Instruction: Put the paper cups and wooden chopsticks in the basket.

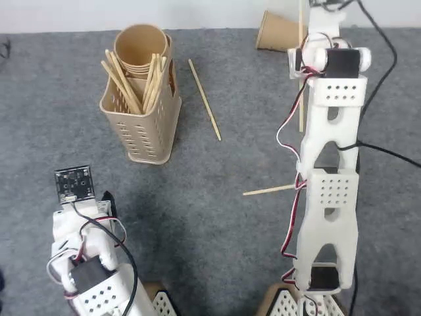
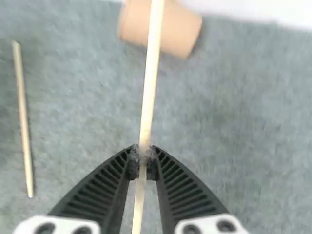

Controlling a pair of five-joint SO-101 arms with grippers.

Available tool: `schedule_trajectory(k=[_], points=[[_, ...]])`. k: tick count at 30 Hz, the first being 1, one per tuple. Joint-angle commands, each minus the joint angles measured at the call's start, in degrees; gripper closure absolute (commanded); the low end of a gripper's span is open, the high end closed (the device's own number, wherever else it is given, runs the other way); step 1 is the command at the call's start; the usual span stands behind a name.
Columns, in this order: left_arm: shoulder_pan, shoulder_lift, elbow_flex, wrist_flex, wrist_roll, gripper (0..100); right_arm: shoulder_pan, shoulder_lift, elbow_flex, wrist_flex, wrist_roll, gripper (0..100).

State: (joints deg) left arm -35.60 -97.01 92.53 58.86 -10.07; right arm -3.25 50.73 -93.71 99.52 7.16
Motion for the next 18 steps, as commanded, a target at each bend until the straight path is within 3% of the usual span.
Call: schedule_trajectory(k=[1,8,18], points=[[0.18,0.18,-0.22,-1.05,-0.62,79,-3.30,-6.46,-2.73,-2.51,1.05,99.1],[0.18,0.18,-0.22,-1.05,-0.62,79,-17.54,-14.90,-2.64,-4.88,1.05,99.1],[0.18,0.18,-0.22,-1.05,-0.62,79,-35.12,-19.03,-2.29,-23.43,1.05,99.1]])
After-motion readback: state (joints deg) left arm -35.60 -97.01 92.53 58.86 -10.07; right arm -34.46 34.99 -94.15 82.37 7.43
